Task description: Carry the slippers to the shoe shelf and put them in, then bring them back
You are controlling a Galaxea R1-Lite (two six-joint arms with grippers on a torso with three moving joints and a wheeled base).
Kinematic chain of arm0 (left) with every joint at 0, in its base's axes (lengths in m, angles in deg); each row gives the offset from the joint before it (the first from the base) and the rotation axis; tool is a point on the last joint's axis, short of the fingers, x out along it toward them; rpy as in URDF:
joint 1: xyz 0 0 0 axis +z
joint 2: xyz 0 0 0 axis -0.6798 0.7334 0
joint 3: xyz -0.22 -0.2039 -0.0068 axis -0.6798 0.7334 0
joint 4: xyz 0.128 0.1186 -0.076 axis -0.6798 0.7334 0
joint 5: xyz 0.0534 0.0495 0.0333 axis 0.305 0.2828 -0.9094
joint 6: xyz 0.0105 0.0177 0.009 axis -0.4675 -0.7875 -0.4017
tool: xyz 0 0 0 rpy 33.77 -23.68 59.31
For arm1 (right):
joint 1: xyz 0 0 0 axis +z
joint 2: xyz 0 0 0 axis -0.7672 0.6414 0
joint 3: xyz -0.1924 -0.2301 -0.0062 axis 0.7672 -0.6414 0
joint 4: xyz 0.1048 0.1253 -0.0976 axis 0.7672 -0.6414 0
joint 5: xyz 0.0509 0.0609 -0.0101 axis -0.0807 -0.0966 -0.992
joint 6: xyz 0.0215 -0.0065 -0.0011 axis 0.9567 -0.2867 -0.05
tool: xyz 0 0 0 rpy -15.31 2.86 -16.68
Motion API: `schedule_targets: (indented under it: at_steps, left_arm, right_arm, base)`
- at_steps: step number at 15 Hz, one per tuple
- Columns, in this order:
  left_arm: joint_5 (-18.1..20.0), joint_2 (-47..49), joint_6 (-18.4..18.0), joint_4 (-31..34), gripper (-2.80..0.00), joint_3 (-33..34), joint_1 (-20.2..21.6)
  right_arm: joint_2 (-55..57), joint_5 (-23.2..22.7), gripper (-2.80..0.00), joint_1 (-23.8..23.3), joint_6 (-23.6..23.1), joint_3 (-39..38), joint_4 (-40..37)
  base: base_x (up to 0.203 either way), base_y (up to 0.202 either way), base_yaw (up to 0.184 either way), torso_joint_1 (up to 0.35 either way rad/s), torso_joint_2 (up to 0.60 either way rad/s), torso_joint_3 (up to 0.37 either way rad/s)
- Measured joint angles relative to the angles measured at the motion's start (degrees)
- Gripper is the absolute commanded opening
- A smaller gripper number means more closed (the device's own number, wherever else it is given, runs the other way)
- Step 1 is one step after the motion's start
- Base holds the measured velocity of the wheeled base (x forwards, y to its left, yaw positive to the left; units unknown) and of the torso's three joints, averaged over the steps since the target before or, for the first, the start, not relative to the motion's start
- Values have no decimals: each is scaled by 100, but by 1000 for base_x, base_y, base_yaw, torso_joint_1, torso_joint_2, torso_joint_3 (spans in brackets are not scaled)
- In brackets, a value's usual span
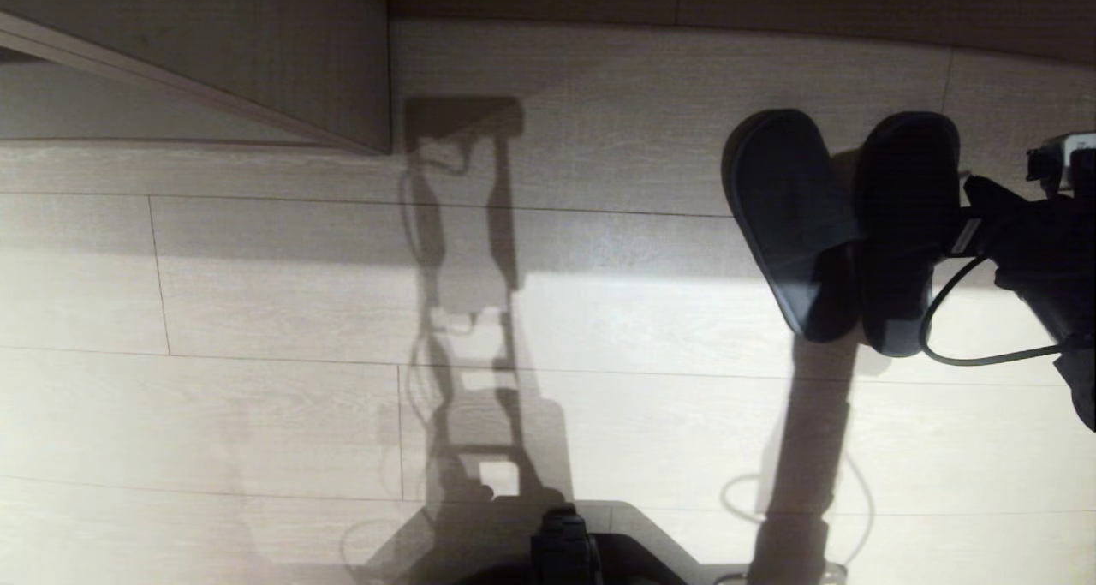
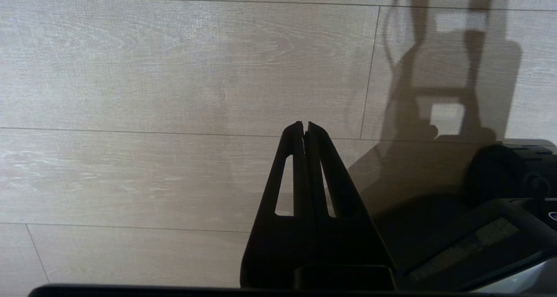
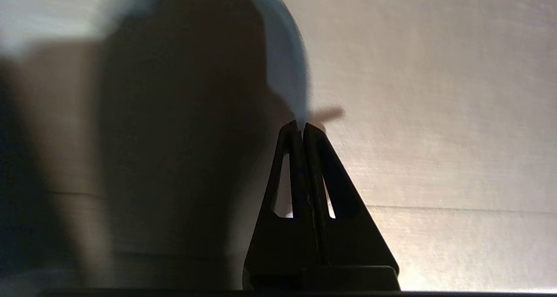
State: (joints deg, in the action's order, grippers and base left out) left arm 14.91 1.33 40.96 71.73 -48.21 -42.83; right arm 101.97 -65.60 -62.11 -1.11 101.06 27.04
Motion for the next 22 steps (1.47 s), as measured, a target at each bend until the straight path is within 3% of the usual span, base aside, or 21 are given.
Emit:
schedule_targets:
  at_steps: [6, 11, 14, 22]
  left_arm:
    - [0, 0, -1, 0, -280, 0, -7]
    - [-4, 0, -11, 5, -280, 0, -7]
    - [0, 0, -9, -6, -280, 0, -5]
    - [0, 0, -11, -6, -280, 0, -7]
  right_arm:
    - [-559, 3, -280, 1746, -452, -367, -265]
    - [-156, 25, -280, 2623, -482, -351, -205]
    - [290, 198, -280, 2853, -505, -14, -101]
    - [719, 886, -280, 2850, -958, 1013, -119]
  base:
    - [0, 0, 0, 0, 0, 0]
    - [0, 0, 0, 0, 0, 0]
    - [0, 0, 0, 0, 0, 0]
    - [0, 0, 0, 0, 0, 0]
